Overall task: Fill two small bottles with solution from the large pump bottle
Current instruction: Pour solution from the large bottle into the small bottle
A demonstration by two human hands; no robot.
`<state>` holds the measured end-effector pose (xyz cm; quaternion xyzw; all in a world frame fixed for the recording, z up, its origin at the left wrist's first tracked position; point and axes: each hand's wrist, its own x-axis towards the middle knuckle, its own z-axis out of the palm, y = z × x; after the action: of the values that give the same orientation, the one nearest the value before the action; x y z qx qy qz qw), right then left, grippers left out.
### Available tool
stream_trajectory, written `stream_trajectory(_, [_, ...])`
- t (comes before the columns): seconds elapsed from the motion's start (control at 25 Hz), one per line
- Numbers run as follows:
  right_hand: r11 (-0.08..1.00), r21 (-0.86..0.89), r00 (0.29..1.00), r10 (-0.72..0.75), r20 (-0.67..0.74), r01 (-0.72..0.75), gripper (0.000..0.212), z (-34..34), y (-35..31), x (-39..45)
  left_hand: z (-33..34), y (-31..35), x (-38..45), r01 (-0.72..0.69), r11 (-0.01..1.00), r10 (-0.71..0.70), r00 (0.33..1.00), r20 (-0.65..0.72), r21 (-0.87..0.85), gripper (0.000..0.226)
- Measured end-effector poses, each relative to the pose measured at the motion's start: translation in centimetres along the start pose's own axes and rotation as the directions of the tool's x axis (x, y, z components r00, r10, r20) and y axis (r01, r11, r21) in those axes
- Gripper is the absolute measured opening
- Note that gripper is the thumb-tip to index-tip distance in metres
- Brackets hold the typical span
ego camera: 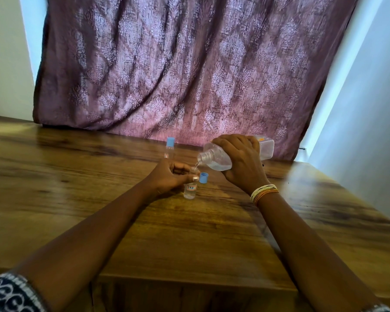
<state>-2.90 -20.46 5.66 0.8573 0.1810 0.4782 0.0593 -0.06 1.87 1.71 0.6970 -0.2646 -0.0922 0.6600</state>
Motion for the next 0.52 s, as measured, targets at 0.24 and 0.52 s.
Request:
stream_trajectory(0.24, [1.000, 0.005, 1.000, 0.005, 0.003, -0.005, 0.050, -0.02, -0.03, 0.06, -0.03, -0.05, 0.03, -0.005, 1.000, 0.005, 1.000, 0.000, 0.002, 0.027])
stream_trajectory(0.52, [1.000, 0.007, 1.000, 0.006, 0.015, -0.006, 0.048, -0.03, -0.06, 0.09, -0.06, 0.12, 0.11, -0.016, 1.000, 0.016, 1.000, -0.011, 0.008, 0.022])
